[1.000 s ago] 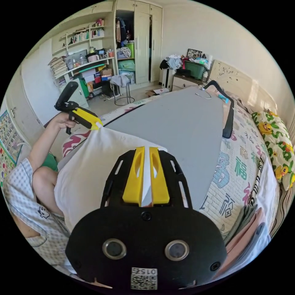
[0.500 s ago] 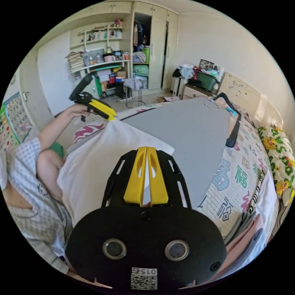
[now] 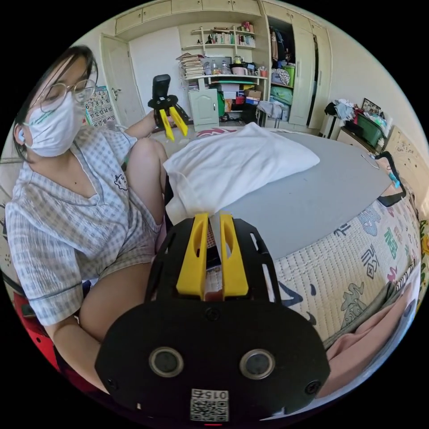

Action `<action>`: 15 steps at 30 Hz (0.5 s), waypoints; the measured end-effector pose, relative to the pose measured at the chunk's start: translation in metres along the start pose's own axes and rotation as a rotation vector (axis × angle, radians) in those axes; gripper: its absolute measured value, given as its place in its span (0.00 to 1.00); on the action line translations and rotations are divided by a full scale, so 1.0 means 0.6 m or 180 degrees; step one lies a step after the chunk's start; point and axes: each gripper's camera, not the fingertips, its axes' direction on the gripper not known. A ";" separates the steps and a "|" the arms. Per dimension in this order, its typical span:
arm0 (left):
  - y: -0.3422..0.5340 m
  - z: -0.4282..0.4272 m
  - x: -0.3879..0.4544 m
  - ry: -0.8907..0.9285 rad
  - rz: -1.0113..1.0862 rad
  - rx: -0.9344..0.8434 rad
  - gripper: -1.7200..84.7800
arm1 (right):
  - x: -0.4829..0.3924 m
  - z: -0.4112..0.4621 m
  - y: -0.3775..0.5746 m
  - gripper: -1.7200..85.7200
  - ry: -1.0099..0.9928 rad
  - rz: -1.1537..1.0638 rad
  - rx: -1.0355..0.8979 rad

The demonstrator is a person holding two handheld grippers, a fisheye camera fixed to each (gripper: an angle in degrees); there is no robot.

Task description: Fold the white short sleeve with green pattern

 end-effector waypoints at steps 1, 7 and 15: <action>-0.016 0.013 0.025 -0.0061 0.0078 -0.0137 0.11 | 0.000 0.000 0.002 0.08 -0.0049 -0.0022 -0.0003; -0.036 0.070 0.043 -0.0148 -0.0039 -0.0619 0.11 | -0.012 0.001 -0.001 0.09 -0.0112 -0.0211 -0.0025; -0.065 0.075 0.059 -0.0347 0.0136 -0.0772 0.10 | -0.040 -0.017 -0.001 0.02 0.0020 -0.0324 -0.0151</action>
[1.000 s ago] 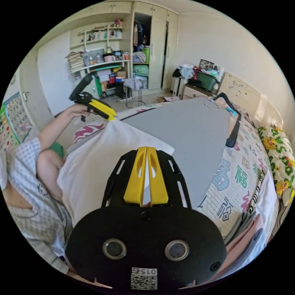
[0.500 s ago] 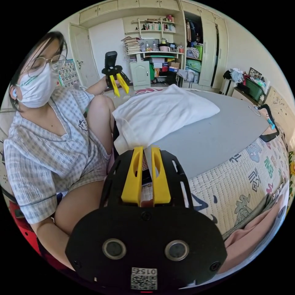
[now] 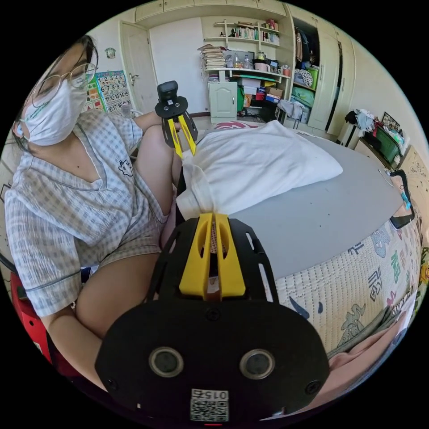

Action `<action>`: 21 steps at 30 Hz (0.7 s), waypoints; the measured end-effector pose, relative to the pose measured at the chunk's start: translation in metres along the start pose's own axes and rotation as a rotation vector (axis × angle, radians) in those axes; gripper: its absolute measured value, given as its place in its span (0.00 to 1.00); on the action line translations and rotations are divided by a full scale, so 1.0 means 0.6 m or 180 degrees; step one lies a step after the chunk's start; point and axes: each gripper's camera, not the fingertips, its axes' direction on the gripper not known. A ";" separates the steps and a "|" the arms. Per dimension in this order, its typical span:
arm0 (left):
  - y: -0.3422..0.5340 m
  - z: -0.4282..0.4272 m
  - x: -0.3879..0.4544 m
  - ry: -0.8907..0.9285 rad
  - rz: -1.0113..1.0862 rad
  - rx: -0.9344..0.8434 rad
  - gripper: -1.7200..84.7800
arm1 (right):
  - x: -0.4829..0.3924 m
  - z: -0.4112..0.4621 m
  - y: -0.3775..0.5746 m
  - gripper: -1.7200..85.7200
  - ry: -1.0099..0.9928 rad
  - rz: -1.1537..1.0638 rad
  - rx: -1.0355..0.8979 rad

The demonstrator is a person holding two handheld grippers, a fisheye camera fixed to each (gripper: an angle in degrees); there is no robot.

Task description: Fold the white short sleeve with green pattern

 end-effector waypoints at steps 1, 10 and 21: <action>-0.001 -0.001 0.001 -0.0029 0.0002 -0.0014 0.10 | -0.003 -0.006 0.002 0.02 0.0033 0.0015 0.0005; 0.031 -0.017 0.001 -0.0105 0.0049 0.0074 0.04 | -0.143 -0.023 0.007 0.01 0.0755 0.0456 -0.0095; 0.112 0.022 -0.009 -0.0041 0.0007 -0.0013 0.04 | -0.174 -0.017 0.007 0.01 0.0961 0.0852 -0.0030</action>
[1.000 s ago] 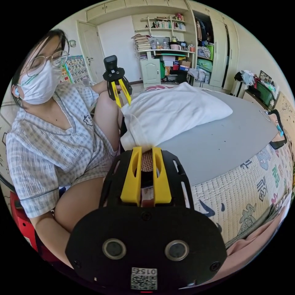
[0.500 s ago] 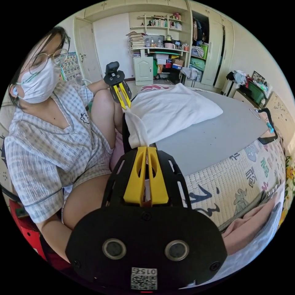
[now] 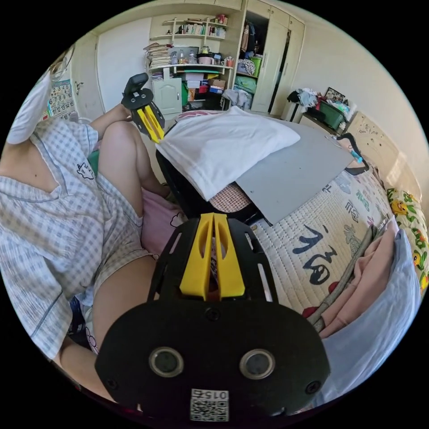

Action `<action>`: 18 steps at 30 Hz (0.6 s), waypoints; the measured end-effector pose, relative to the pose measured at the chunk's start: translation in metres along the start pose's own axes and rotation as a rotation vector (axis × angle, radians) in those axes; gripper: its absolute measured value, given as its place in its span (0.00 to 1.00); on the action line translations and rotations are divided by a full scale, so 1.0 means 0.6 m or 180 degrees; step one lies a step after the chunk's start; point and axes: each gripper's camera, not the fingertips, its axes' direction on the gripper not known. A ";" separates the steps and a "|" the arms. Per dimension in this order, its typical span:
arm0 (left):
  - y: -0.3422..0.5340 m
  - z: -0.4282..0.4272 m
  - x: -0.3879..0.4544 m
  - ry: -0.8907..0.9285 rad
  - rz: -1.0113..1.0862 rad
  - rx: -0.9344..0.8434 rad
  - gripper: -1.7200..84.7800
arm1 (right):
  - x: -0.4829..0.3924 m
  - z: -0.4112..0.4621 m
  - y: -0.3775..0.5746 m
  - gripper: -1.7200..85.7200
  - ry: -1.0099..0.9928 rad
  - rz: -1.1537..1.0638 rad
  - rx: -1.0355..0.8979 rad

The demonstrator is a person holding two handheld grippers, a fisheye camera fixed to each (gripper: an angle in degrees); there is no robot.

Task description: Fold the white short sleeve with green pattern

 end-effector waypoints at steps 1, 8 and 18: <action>0.017 -0.002 -0.003 0.0100 -0.0002 0.0071 0.04 | -0.002 -0.005 -0.003 0.01 0.0009 -0.0009 0.0026; 0.158 -0.044 -0.071 0.0203 -0.0538 0.0880 0.07 | -0.019 -0.102 -0.043 0.07 0.0480 0.0167 0.0801; 0.340 0.018 -0.334 0.0131 -0.2571 0.1817 0.14 | 0.159 -0.121 -0.168 0.14 -0.0444 0.1359 0.1088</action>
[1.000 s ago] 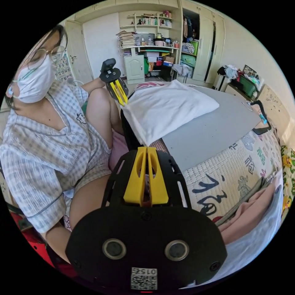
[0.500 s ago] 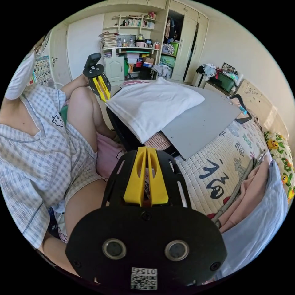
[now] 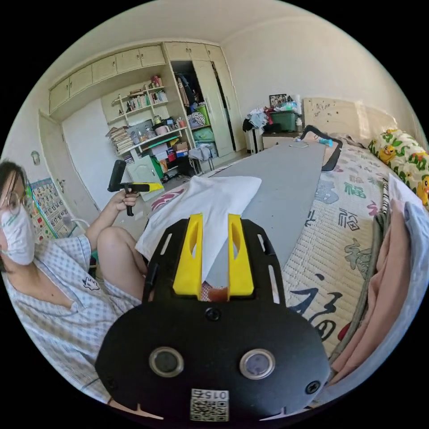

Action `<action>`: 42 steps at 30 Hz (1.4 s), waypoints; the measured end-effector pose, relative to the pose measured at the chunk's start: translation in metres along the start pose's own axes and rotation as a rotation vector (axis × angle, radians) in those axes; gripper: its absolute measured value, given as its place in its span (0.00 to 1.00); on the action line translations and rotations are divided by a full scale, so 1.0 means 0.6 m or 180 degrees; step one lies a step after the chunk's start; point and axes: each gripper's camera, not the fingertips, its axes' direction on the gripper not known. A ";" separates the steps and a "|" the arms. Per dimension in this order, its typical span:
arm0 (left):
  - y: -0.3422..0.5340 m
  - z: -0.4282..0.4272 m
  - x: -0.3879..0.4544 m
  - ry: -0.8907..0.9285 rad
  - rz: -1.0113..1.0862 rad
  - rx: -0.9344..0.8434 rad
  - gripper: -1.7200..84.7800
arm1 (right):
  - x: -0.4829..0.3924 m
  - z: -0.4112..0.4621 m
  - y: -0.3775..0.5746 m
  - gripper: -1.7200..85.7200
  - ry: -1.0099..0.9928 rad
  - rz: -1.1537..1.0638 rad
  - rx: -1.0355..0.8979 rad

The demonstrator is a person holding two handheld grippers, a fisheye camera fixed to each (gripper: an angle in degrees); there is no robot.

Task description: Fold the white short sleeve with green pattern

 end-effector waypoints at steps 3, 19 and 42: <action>-0.030 0.035 -0.075 -0.0020 -0.0261 -0.0026 0.15 | 0.021 0.019 -0.077 0.17 -0.0196 0.0097 -0.0234; -0.117 0.229 -0.359 0.0630 -0.0295 -0.0654 0.18 | 0.145 0.075 -0.239 0.21 -0.0411 0.0741 -0.0610; -0.250 0.052 -0.203 0.0431 0.1025 -0.0075 0.08 | -0.062 -0.124 -0.154 0.11 -0.0730 -0.0018 0.0114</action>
